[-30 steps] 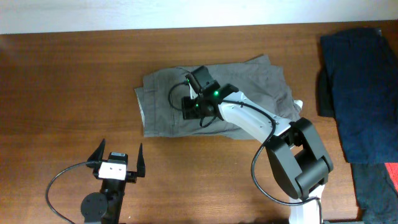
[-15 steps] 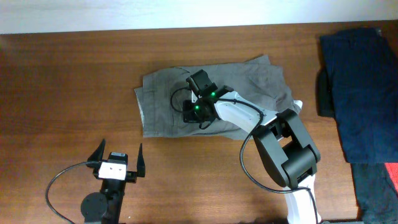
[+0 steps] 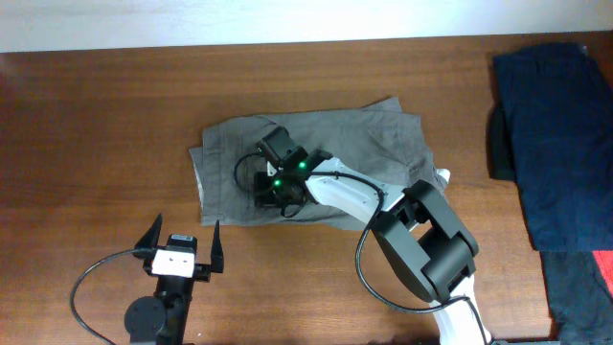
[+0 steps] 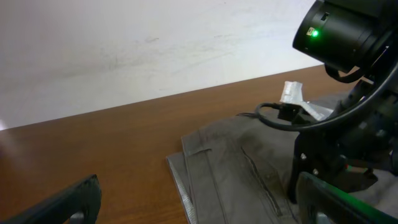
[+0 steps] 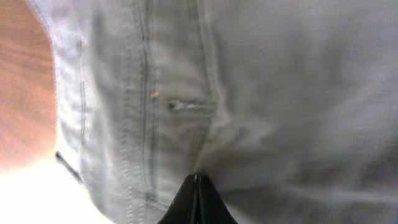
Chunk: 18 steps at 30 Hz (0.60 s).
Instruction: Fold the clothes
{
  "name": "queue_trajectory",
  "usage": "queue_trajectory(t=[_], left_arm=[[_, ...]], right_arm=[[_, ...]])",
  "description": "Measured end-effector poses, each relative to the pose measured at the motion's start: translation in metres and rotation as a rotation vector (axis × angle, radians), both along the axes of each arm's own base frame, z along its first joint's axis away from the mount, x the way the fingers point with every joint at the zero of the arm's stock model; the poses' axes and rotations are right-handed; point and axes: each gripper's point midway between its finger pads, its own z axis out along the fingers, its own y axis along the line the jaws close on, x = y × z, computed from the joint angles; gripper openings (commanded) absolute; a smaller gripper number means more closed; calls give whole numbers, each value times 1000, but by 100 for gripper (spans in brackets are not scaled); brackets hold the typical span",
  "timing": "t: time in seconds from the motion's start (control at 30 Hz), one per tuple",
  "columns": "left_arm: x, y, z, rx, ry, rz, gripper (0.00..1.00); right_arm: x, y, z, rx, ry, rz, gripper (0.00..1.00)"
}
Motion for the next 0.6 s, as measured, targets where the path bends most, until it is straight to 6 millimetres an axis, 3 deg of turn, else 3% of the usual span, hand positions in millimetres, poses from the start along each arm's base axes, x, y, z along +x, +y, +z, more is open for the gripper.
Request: queue_trajectory(t=[0.17, 0.23, 0.3, 0.4, 0.47, 0.6], left_arm=[[0, 0, 0, 0, 0, 0, 99], [0, 0, 0, 0, 0, 0, 99], [0, 0, 0, 0, 0, 0, 99], [0, 0, 0, 0, 0, 0, 99], [0, 0, 0, 0, 0, 0, 99], [0, 0, 0, 0, 0, 0, 99]], right_arm=[[2, 0, 3, 3, -2, 8, 6], [8, -5, 7, -15, -7, 3, 14], [17, -15, 15, -52, -10, -10, 30], [36, -39, 36, -121, -23, -23, 68], [51, -61, 55, -169, -37, -44, 79], [77, -120, 104, -271, -58, -125, 86]])
